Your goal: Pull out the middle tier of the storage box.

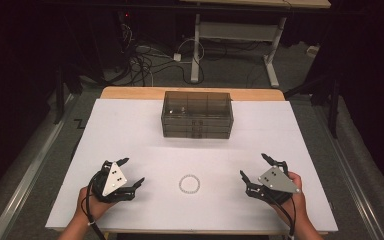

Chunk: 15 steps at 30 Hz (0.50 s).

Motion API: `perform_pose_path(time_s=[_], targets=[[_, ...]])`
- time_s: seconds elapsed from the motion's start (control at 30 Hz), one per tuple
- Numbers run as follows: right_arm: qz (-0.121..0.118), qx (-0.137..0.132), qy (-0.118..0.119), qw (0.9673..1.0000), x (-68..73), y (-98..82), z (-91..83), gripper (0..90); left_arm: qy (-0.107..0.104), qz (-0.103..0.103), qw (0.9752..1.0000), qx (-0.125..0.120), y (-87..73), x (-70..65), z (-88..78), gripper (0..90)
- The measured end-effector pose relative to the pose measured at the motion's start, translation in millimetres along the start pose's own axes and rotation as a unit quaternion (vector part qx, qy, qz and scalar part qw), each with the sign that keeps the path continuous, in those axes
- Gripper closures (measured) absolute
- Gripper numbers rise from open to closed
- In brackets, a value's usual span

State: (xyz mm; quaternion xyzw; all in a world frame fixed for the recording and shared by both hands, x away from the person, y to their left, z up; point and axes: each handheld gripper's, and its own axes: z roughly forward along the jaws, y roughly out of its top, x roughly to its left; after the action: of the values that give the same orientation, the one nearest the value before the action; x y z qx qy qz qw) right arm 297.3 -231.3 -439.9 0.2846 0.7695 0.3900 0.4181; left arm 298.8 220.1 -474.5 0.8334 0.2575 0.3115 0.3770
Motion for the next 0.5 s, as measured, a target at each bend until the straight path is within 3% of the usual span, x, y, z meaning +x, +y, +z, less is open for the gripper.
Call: perform_pose_path(time_s=[0.23,0.5], targets=[[-0.006,-0.001,-0.007,1.0000,-9.1,12.6,12.7,19.7,0.002,0.004,1.0000,0.004,0.3,-0.1,0.4,20.3],[-0.021,0.000,-0.003,0.9998,-9.0,25.7,29.1,19.7,0.004,0.004,1.0000,0.006,-0.5,0.3,-0.3,20.3]])
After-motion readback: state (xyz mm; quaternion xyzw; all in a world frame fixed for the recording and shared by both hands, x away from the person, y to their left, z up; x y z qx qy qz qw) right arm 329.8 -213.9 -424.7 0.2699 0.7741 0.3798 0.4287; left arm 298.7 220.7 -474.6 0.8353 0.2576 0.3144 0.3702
